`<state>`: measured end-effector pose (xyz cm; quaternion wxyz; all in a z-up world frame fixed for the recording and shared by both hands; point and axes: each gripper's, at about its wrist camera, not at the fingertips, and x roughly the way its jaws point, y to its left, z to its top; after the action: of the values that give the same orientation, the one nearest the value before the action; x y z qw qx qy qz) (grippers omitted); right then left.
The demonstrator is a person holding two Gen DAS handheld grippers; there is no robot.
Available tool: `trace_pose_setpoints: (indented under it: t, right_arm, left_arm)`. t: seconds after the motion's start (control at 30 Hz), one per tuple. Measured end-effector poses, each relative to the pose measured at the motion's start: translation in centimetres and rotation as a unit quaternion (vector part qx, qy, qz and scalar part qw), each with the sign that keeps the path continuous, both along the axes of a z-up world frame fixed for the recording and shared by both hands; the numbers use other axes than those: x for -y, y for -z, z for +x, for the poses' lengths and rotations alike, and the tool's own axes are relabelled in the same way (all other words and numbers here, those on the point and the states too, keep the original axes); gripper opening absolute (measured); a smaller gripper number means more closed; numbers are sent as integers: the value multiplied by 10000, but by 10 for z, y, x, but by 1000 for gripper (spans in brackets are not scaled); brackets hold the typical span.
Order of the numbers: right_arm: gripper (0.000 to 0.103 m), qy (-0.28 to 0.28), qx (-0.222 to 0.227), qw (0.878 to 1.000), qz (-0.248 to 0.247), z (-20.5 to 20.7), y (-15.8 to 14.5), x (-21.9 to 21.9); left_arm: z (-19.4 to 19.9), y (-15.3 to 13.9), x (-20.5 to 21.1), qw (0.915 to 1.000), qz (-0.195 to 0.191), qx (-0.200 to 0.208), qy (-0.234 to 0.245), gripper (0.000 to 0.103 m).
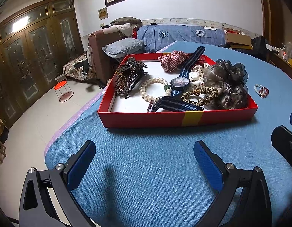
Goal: Organize jewelry
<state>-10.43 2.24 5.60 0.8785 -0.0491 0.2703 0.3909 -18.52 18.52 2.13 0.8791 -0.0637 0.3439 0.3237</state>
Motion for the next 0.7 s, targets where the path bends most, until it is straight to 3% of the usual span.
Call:
trace_pose_setpoints:
  t: [0.7]
  right_arm:
    - [95,1,2,10000,-1,0,0,0]
  left_arm:
    - [0,2,-2,10000,3,-25,27,103]
